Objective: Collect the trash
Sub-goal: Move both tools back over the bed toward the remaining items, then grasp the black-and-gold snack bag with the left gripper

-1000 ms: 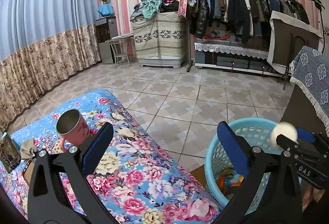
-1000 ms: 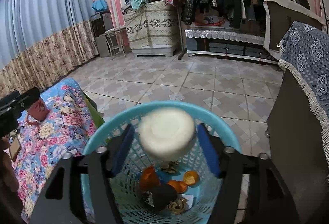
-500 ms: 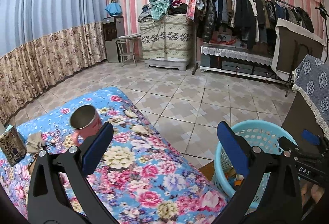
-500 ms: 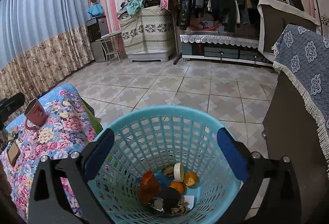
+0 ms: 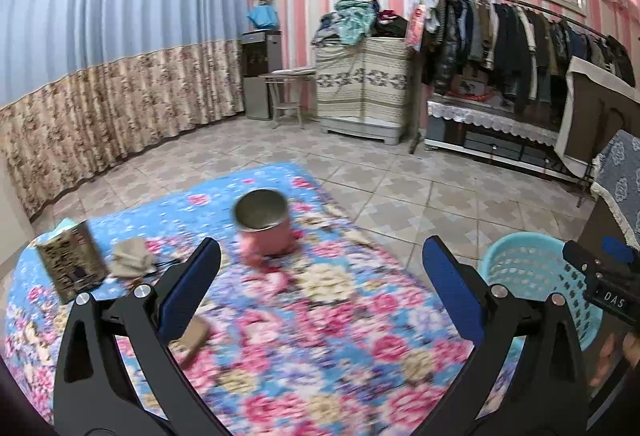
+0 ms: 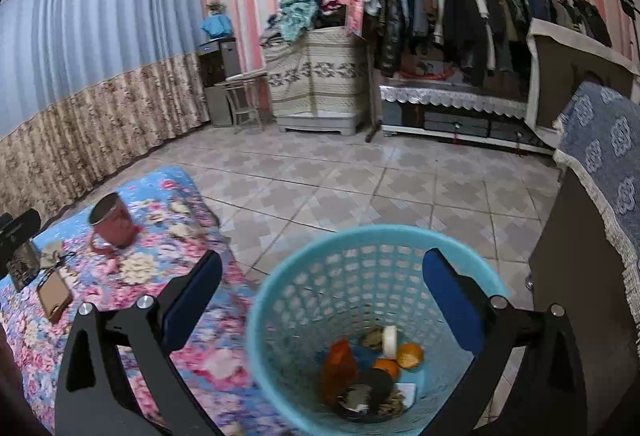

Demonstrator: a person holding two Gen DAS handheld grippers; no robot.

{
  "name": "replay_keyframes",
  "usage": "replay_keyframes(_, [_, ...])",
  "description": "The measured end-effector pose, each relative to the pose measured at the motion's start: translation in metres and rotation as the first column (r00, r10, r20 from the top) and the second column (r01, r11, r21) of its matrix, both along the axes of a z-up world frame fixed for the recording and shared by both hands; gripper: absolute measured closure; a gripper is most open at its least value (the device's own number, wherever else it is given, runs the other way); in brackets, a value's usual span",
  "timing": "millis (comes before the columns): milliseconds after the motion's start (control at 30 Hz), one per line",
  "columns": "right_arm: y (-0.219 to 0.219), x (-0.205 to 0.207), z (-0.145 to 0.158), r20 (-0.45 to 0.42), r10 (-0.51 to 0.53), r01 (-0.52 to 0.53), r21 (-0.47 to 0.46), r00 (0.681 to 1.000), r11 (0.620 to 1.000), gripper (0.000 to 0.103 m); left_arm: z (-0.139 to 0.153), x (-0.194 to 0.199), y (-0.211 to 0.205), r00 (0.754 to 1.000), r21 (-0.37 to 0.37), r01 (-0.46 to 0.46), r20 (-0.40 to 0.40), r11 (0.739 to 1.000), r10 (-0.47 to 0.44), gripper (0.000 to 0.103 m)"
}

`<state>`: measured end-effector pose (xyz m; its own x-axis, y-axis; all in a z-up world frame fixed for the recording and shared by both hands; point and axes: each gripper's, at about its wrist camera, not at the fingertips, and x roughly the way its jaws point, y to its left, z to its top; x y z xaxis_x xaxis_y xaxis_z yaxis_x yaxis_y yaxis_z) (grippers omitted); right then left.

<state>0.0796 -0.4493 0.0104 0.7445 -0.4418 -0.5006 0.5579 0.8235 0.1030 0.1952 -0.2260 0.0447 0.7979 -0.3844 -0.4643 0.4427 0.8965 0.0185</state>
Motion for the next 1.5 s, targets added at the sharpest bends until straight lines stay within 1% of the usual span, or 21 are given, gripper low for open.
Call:
replay_keyframes(167, [0.041,0.02,0.007,-0.002,0.082,-0.082,-0.033,0.997,0.996,0.005,0.0,0.007,0.056,0.997,-0.009,-0.079,-0.007,0.997,0.079,0.005])
replay_keyframes(333, [0.084,0.039,0.008,0.0,0.167,-0.167,-0.026,0.986,0.986,0.005,-0.001,0.01,0.106,0.988,0.003,-0.157,0.004,0.988,0.157,0.005])
replay_keyframes(533, [0.141,0.062,0.004,-0.018,0.283,-0.284,-0.033,0.959,0.958,0.005,-0.005,0.014,0.165,0.968,0.016,-0.252,0.007,0.968,0.252,0.005])
replay_keyframes(667, [0.17,0.074,0.003,-0.03,0.341,-0.342,-0.043,0.94,0.939,0.005,-0.011,0.016,0.202,0.952,0.01,-0.306,-0.012,0.952,0.307,0.005])
replay_keyframes(733, [0.18,0.078,0.001,-0.028,0.36,-0.361,-0.044,0.932,0.931,0.005,-0.017,0.018,0.22,0.94,0.011,-0.342,-0.017,0.94,0.342,0.005])
replay_keyframes(867, [0.194,0.084,-0.005,-0.04,0.378,-0.38,-0.039,0.925,0.924,0.005,-0.027,0.022,0.245,0.92,0.028,-0.391,-0.019,0.92,0.392,0.005])
replay_keyframes(1000, [0.203,0.092,-0.008,-0.061,0.393,-0.397,-0.051,0.917,0.917,0.005,-0.033,0.028,0.268,0.903,0.001,-0.426,-0.052,0.905,0.426,0.005])
replay_keyframes(1133, [0.209,0.102,-0.012,-0.063,0.404,-0.407,-0.038,0.912,0.913,0.005,-0.038,0.033,0.287,0.888,-0.015,-0.456,-0.079,0.89,0.454,0.005])
replay_keyframes(1233, [0.218,0.112,-0.019,-0.079,0.418,-0.422,-0.044,0.905,0.905,0.005,-0.044,0.036,0.296,0.881,-0.015,-0.467,-0.101,0.884,0.463,0.005])
replay_keyframes(1400, [0.233,0.134,-0.037,-0.123,0.455,-0.463,-0.043,0.882,0.885,0.005,-0.058,0.046,0.306,0.869,0.002,-0.483,-0.124,0.876,0.479,0.005])
replay_keyframes(1500, [0.237,0.147,-0.047,-0.148,0.462,-0.472,-0.044,0.875,0.88,0.005,-0.066,0.06,0.308,0.864,0.0,-0.481,-0.172,0.877,0.473,0.005])
